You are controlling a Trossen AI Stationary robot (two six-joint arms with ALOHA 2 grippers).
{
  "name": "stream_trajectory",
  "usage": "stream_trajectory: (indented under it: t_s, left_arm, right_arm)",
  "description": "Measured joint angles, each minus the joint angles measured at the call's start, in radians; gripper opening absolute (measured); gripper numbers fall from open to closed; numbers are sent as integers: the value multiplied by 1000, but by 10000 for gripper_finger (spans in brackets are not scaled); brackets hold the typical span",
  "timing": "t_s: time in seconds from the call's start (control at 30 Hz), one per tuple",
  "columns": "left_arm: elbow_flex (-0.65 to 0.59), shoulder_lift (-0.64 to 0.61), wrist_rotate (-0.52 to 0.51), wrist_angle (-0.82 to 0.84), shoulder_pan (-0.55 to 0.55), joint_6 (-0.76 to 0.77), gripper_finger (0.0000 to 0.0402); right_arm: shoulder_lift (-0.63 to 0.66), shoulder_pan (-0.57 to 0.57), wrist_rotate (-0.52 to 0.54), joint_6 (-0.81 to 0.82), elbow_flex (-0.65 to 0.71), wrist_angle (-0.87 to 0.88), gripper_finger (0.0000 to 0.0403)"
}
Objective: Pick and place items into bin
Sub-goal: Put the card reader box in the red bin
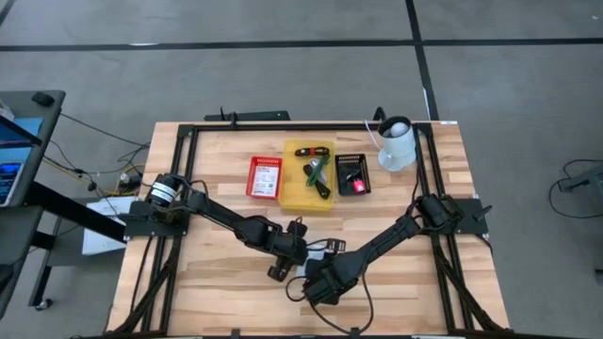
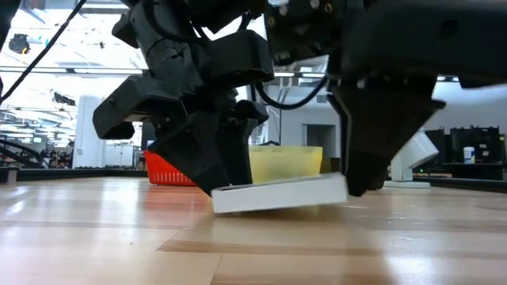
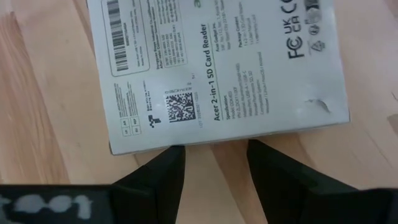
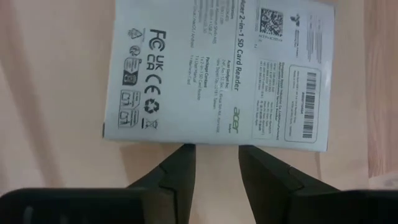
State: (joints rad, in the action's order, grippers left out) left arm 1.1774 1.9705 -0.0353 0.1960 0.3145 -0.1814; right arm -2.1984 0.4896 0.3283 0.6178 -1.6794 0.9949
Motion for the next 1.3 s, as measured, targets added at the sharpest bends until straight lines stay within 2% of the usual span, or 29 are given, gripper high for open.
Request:
stream_trajectory:
  t_s: [0.57,1.3]
  left_arm:
    - [0,-3,-22,23,0,3,167]
    - [1,-5,-26,49,-2,11,167]
  right_arm:
    - [4,2,41,-71,-85,39,120]
    - [5,4,145,-210,-87,23,120]
